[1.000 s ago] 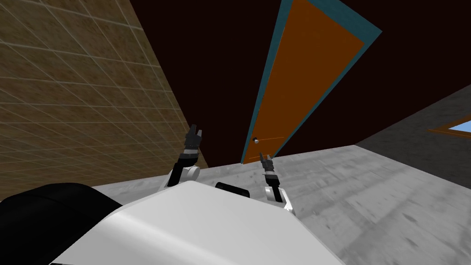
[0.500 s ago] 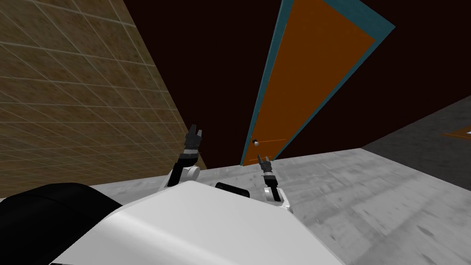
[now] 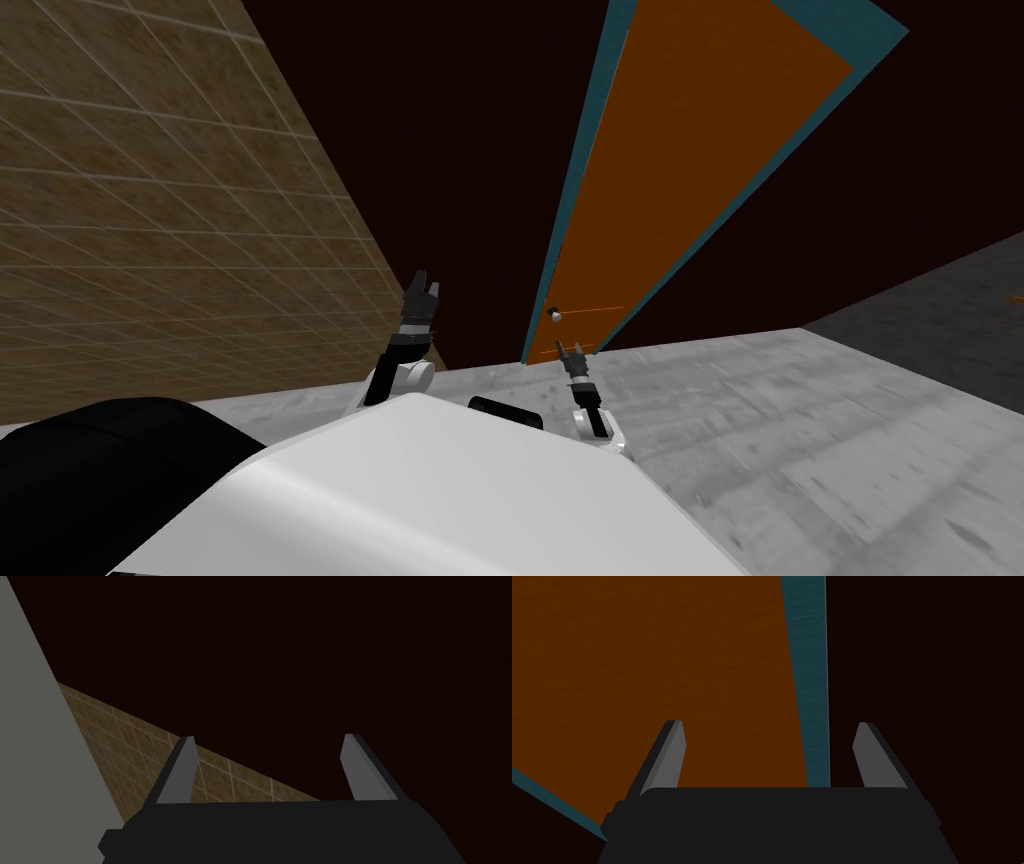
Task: Pull the door open
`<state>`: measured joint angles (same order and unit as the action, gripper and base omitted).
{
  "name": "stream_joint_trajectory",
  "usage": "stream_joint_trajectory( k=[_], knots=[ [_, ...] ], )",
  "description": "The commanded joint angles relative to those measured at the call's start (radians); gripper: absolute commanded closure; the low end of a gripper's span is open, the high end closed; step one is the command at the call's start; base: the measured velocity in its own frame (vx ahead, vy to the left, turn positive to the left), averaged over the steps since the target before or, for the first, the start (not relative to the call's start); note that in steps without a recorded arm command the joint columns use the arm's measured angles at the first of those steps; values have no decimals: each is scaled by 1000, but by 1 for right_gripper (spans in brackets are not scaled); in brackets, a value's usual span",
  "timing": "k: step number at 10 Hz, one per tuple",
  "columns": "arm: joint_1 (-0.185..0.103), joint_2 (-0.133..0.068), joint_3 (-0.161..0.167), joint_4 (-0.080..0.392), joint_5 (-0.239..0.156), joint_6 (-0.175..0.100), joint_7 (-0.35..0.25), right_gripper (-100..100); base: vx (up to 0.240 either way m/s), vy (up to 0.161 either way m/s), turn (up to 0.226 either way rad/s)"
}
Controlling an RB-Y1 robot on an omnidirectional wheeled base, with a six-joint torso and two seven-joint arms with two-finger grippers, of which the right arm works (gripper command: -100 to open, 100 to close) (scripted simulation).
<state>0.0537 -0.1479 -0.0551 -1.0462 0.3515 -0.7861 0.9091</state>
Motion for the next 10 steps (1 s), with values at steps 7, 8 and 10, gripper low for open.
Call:
stream_joint_trajectory(
  k=[7,8,10],
  knots=[
    [-69,-12,-2,189,34,-61,115,-100,80,-50,33],
    [-76,-13,-2,208,38,-68,126,-100,68,-53,26],
    [-90,-15,-2,246,44,-80,149,-100,66,-32,25]
  ],
)
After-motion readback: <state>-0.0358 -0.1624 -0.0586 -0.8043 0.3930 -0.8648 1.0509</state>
